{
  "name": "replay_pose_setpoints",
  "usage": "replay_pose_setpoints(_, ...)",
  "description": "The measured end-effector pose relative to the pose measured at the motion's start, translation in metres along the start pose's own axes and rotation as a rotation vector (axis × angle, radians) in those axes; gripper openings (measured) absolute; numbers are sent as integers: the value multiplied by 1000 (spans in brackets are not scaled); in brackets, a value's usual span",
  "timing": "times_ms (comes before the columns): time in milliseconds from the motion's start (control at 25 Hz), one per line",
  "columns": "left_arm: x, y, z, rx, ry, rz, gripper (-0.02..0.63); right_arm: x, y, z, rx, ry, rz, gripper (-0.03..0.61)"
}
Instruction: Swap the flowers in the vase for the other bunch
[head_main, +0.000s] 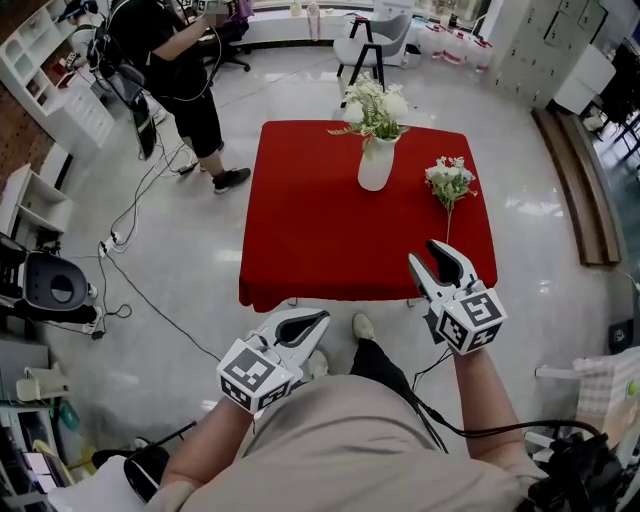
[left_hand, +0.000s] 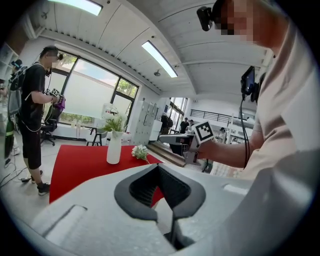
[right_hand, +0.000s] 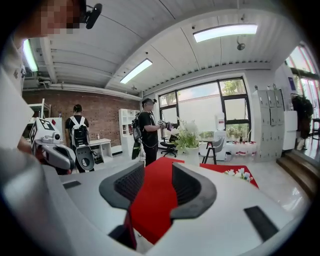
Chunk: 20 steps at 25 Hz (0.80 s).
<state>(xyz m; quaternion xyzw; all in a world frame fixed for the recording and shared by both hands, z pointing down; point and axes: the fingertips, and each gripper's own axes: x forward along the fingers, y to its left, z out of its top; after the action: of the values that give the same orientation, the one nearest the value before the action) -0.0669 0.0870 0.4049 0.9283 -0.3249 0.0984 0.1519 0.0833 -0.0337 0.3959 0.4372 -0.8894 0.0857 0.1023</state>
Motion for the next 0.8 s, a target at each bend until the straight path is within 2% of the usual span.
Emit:
replay_pose_setpoints(200,12,28,16,-19,-4,56,6,54,-44,26,23,-21,18,196)
replay_pose_setpoints(400,30,53,35,-23,-19,124,6,106,-82,45,3,-22,49,220)
replay_pose_setpoints(800,62,88,61,-60,-48,245,6,193,-142,70,-5,5,115,310)
